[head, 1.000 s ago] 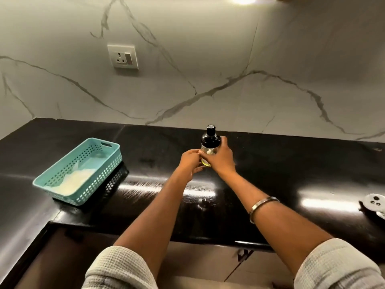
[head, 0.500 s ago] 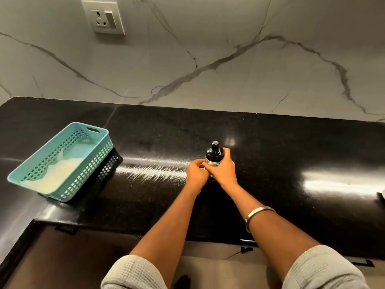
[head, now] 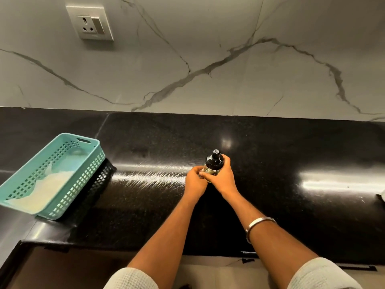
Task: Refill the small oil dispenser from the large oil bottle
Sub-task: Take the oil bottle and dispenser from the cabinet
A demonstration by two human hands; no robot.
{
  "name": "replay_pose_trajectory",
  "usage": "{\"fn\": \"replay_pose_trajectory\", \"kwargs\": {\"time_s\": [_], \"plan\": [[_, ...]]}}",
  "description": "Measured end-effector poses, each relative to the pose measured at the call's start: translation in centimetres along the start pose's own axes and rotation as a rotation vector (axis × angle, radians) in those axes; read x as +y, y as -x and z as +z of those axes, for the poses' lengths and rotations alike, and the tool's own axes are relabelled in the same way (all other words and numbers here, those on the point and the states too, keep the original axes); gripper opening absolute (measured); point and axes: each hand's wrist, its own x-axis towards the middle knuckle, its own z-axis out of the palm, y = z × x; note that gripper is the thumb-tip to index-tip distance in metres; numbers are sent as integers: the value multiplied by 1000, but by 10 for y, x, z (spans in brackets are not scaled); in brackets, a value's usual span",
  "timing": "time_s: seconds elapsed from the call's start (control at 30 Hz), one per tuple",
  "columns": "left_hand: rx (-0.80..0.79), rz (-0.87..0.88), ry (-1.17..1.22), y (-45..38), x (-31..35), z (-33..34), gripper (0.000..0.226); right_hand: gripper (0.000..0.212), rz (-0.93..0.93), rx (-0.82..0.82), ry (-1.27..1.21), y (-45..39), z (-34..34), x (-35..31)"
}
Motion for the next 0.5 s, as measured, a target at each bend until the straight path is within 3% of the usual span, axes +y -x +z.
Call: {"fn": "replay_pose_trajectory", "kwargs": {"time_s": [0.07,0.13,0.33,0.5], "plan": [[43,1,-47,4,7,-4,40,118,-34,-29,-13,4,-6,-8],[117,35,-46,10,20,-8,47,119,-71,-8,-17,12,-17,-24],[242,135,101,41,80,-21,49,78,-286,154,-15,28,-53,-87],[281,237,224,84,143,-33,43,63,-514,200,11,51,-76,-159]]}}
